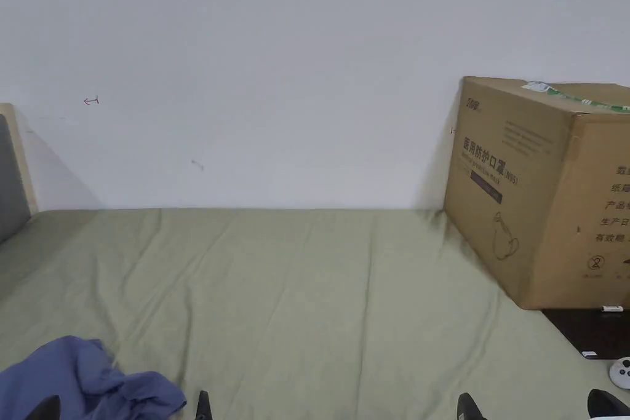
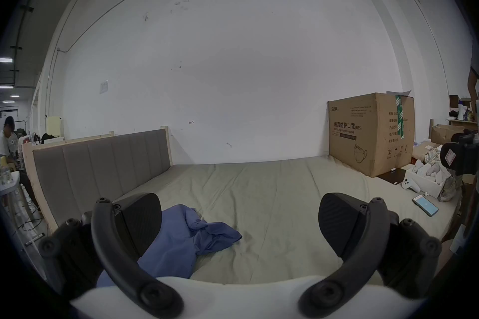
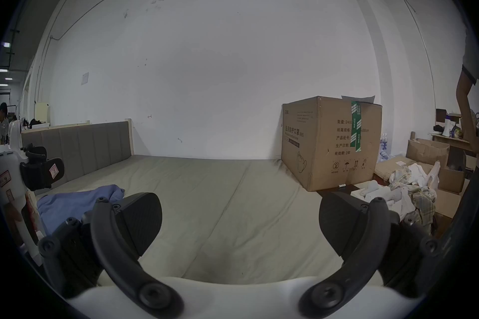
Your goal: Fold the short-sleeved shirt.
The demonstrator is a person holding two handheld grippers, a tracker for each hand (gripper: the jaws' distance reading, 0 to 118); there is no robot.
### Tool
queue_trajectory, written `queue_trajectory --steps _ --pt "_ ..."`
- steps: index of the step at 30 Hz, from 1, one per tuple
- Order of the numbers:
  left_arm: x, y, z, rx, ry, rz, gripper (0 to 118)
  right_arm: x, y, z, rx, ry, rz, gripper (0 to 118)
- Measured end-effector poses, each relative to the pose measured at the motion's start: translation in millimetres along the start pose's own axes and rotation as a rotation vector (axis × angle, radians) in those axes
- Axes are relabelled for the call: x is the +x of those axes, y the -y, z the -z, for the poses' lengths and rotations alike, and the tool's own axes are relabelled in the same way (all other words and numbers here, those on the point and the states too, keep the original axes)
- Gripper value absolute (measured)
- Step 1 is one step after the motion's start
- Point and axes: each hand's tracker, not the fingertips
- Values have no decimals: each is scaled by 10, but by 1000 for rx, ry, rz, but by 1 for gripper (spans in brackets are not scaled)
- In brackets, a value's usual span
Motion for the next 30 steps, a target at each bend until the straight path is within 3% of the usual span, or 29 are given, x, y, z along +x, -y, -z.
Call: queue_trajectory --steps 11,14,22,24,25,26,27,29,30 --pt "-10 -5 18 -4 2 1 117 -14 -4 -3 7 5 -5 118" --pt "-4 -6 9 -3 -5 5 109 -20 -4 -1 5 2 -5 118" --pt "-3 -5 7 -1 -8 9 111 -28 -8 11 2 2 -11 118" --pt "20 -37 4 6 11 54 116 -16 -27 12 6 -8 -22 118" --pt "47 -63 10 -3 53 115 118 -30 -61 7 15 -11 -67 118" --pt "108 -84 19 -17 70 253 118 -72 -94 12 8 -11 -160 118" --pt "188 -87 18 -8 75 423 118 -153 -105 22 -1 18 -336 118" --pt "397 38 -25 119 29 906 118 -398 -17 34 5 103 -788 118" --pt "493 172 -48 201 8 1168 118 -517 100 30 26 142 -1052 118"
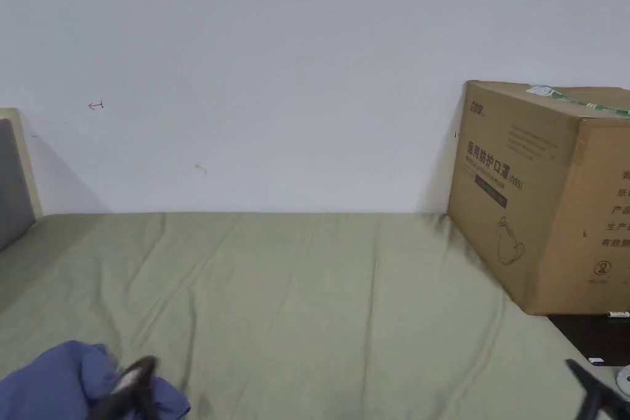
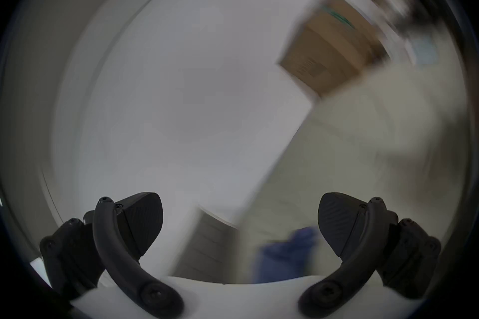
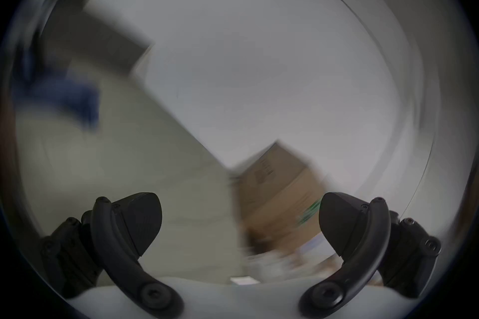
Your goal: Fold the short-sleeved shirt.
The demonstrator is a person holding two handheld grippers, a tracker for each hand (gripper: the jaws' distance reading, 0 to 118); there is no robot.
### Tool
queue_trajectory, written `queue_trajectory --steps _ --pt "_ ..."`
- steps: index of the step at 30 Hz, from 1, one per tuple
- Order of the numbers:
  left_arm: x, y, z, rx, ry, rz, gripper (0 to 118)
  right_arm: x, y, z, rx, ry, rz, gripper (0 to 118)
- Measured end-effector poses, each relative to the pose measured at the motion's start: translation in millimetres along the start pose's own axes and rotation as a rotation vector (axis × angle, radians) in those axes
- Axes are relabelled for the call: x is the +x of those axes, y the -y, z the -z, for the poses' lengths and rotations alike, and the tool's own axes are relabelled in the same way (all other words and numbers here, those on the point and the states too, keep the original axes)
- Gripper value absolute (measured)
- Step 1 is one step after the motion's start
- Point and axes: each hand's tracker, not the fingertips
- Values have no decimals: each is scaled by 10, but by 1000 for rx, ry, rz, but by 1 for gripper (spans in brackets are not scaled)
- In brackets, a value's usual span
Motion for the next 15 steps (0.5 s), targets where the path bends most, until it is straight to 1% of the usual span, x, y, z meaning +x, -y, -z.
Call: queue_trajectory --steps 1,2,3,4,5,6,7,8,9,11,12,13,14,15 --pt "160 9 -32 75 -14 253 118 -182 -2 -27 47 26 -270 118" --pt "286 39 -53 119 1 414 118 -335 19 -63 101 32 -496 118" --pt "393 34 -84 129 45 503 118 -474 73 -95 156 10 -693 118" --pt "441 6 -106 131 103 469 118 -533 89 -110 190 -28 -769 118" --pt "426 -32 -119 137 144 349 118 -556 85 -109 192 -64 -707 118" --pt "375 -68 -126 132 171 230 118 -494 55 -98 185 -113 -515 118" --pt "231 -79 -86 79 165 45 118 -355 -45 -74 158 -160 -292 118" --pt "56 -100 -48 21 152 -175 118 -153 -109 -30 103 -156 8 118" --pt "-158 -66 -10 -19 144 -436 118 51 -117 6 69 -137 277 118" --pt "-610 172 109 -119 158 -991 118 506 57 54 52 -164 928 118" --pt "-803 373 176 -154 209 -1292 118 649 265 73 69 -184 1277 118" --pt "-831 615 198 -75 317 -1532 118 708 466 80 132 -174 1534 118" --pt "-838 752 220 -58 322 -1656 118 681 601 94 134 -164 1640 118" --pt "-813 768 205 -103 211 -1638 118 671 634 118 83 -155 1608 118"
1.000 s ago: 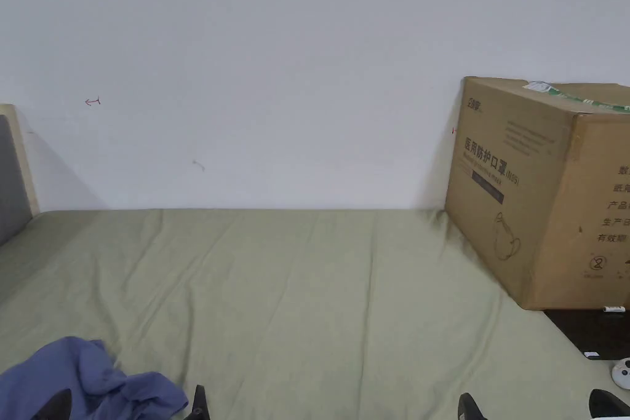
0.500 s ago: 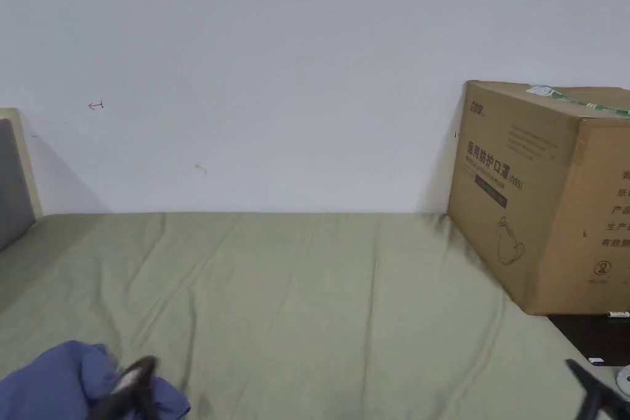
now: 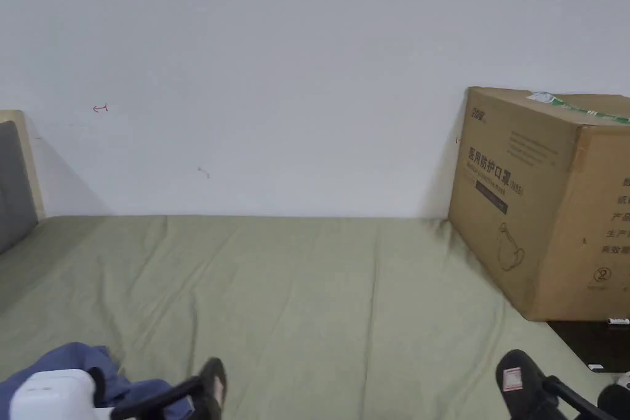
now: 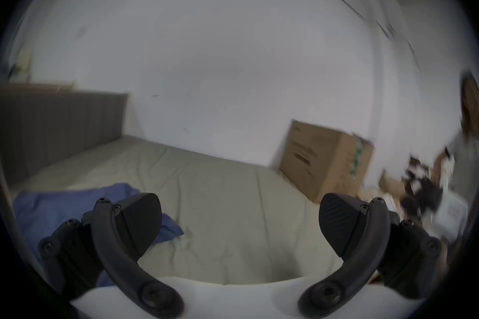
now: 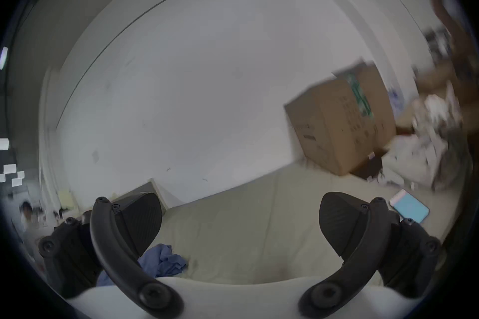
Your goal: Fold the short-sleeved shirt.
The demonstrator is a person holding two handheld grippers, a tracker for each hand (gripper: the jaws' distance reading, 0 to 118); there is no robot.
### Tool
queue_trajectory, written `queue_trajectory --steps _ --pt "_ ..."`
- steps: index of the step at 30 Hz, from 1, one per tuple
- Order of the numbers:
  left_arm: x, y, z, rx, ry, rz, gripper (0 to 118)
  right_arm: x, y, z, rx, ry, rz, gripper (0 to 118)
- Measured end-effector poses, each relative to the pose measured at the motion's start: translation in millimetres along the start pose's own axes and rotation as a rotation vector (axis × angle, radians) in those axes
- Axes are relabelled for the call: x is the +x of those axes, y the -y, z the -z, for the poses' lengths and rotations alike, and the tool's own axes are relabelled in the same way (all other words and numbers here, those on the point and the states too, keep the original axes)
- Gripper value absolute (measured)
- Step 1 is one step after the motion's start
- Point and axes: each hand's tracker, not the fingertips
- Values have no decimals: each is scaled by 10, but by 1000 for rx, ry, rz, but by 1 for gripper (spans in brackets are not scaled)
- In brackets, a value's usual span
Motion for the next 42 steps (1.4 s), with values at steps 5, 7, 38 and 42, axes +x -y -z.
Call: queue_trajectory --steps 5,7,38,42 --pt "56 148 -21 28 -93 323 118 -49 141 -1 -107 59 -461 118" --pt "79 211 -14 18 -109 341 118 -107 192 0 -115 48 -455 118" --pt "-662 -109 -1343 55 -532 411 1 -1508 898 285 -259 -357 -595 0" --pt "-860 -146 -1762 56 -638 387 1 -1913 1125 284 -311 -491 -558 0"
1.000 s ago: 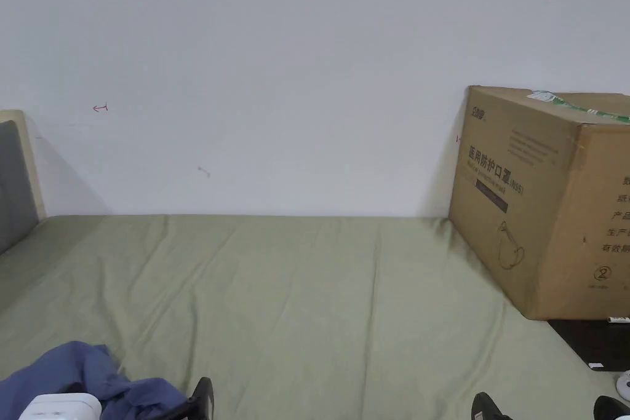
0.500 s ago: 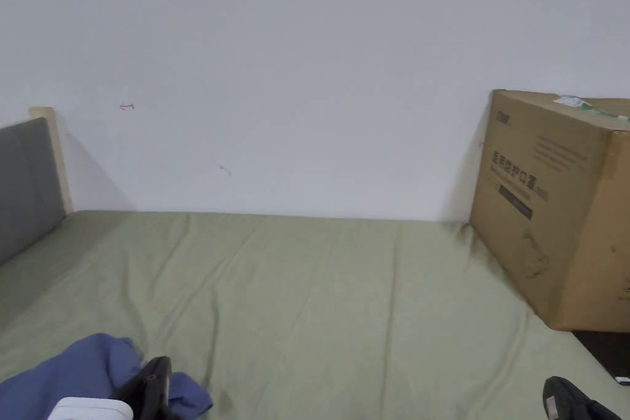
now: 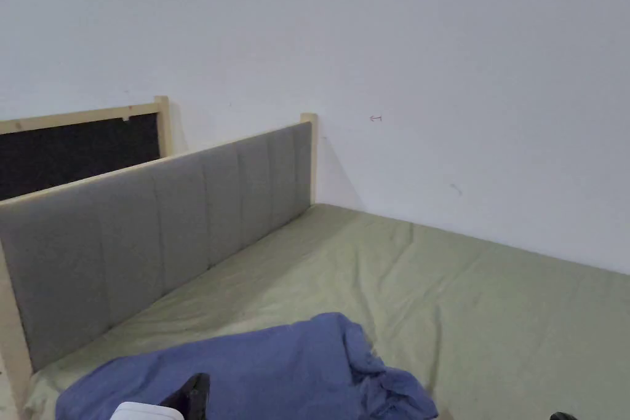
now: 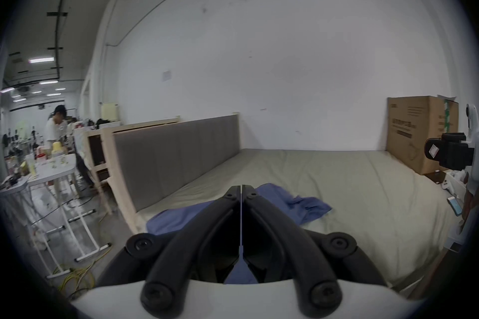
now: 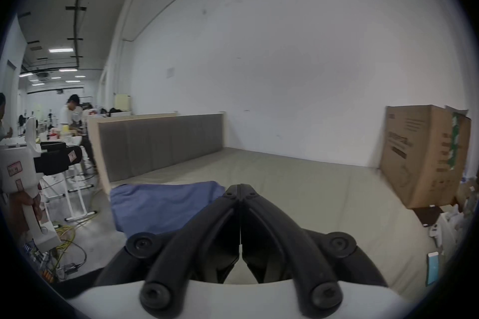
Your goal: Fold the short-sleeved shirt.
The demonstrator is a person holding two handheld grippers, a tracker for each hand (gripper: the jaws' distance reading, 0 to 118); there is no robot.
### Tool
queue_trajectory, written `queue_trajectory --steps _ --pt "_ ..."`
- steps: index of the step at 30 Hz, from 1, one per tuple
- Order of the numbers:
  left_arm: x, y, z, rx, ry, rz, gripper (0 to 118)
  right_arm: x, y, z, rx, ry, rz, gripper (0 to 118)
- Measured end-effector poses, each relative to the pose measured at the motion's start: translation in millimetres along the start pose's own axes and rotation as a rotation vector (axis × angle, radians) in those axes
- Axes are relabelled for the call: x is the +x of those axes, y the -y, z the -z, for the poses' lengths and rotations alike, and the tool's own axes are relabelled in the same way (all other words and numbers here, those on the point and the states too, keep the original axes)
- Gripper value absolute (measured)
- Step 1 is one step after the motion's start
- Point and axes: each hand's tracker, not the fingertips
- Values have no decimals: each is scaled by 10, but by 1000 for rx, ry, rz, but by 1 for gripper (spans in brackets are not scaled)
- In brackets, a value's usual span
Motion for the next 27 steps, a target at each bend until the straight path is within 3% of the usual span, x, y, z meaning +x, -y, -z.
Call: queue_trajectory --steps 3,9,19,20,21,22,23,24,27 --pt "-124 57 -48 -31 -23 -5 1 -150 -38 70 -14 -40 3 0" --pt "-9 226 438 -138 57 -22 1 32 43 184 -54 -39 4 0" --pt "882 728 3386 -485 284 45 1 735 354 577 -182 40 5 0" --pt "959 814 3685 -517 293 70 6 791 385 622 -195 43 -6 0" --pt "1033 905 4000 -563 292 95 37 830 414 673 -207 53 -14 0" --pt "1102 985 4305 -644 300 126 78 869 438 716 -214 55 -8 0" --pt "1133 1080 4554 -729 310 122 112 906 462 753 -221 53 0 0" --pt "1150 1149 4737 -766 299 91 117 942 491 793 -229 54 10 0" --pt "1235 1263 5160 -757 286 31 111 1002 589 905 -261 56 30 0"
